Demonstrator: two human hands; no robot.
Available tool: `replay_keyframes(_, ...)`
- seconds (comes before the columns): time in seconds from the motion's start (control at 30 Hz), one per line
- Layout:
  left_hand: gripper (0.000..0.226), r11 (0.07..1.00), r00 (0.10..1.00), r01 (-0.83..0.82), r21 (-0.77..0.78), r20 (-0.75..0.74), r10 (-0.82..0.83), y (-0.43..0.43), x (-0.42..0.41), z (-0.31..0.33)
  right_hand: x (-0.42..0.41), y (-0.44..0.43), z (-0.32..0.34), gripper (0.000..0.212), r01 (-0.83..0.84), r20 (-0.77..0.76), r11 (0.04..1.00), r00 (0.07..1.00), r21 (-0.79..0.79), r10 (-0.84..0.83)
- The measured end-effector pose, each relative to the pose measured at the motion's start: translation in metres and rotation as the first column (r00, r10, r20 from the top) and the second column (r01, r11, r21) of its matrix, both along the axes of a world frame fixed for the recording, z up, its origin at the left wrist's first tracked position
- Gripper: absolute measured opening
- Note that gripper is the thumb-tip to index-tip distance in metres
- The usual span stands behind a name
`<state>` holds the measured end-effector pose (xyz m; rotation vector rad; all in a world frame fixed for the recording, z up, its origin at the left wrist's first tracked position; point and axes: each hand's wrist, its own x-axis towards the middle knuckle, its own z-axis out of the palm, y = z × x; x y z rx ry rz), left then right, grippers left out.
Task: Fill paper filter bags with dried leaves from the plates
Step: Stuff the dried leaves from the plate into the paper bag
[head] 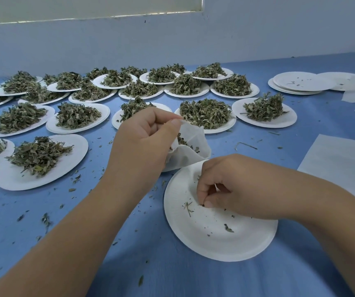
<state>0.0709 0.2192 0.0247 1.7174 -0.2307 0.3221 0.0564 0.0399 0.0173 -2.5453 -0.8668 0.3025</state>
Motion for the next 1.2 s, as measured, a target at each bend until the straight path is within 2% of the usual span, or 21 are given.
replay_keyframes(0.17,0.014,1.0,1.0,0.005,0.001,-0.003,-0.005,-0.002,0.0,0.001,-0.002,0.002,-0.003,0.015,-0.033,0.054,0.992,0.998,-0.118,0.04)
replay_keyframes(0.27,0.014,1.0,1.0,0.004,-0.008,-0.007,-0.004,-0.002,0.0,0.001,-0.003,0.0,0.002,0.014,-0.053,0.054,0.99,0.997,-0.133,0.061)
replay_keyframes(0.37,0.014,1.0,1.0,0.003,-0.023,-0.013,-0.004,-0.001,-0.001,0.001,-0.006,-0.009,0.016,0.013,-0.042,0.015,0.997,0.999,0.061,0.041)
replay_keyframes(0.43,0.014,1.0,1.0,0.011,-0.021,-0.008,-0.011,-0.001,-0.002,0.001,-0.008,-0.013,0.025,0.012,-0.049,0.078,0.968,0.997,0.245,0.03)
replay_keyframes(0.5,0.015,1.0,1.0,0.013,0.005,0.004,-0.013,-0.002,-0.002,0.0,-0.008,-0.013,0.028,0.011,-0.041,0.17,0.932,0.985,0.361,-0.022)
replay_keyframes(0.6,0.017,0.999,1.0,0.01,0.051,0.026,-0.011,-0.007,-0.003,-0.002,-0.003,-0.008,0.022,0.013,0.01,0.303,0.913,0.942,0.408,-0.146)
replay_keyframes(0.8,0.013,0.992,0.997,0.029,0.126,0.062,-0.037,-0.015,-0.008,-0.004,0.003,0.009,0.009,0.023,0.194,0.383,0.857,0.832,0.478,-0.402)
replay_keyframes(0.87,0.013,0.992,0.998,0.029,0.12,0.058,-0.036,-0.015,-0.008,-0.004,0.004,0.009,0.008,0.028,0.264,0.307,0.798,0.821,0.542,-0.481)
replay_keyframes(0.93,0.014,0.994,0.998,0.029,0.101,0.054,-0.034,-0.015,-0.008,-0.003,0.006,0.007,0.009,0.022,0.356,0.091,0.71,0.857,0.607,-0.508)
replay_keyframes(1.0,0.014,0.996,0.998,0.027,0.088,0.054,-0.032,-0.015,-0.009,-0.003,0.006,0.003,0.012,0.018,0.444,-0.167,0.643,0.88,0.624,-0.445)
replay_keyframes(1.07,0.015,0.997,0.998,0.031,0.071,0.047,-0.035,-0.014,-0.01,-0.003,0.006,0.001,0.014,0.022,0.485,-0.347,0.625,0.874,0.612,-0.339)
replay_keyframes(1.2,0.021,0.995,0.997,0.06,0.082,0.051,-0.064,-0.013,-0.013,-0.002,0.004,0.014,0.012,0.023,0.466,-0.412,0.663,0.876,0.586,-0.252)
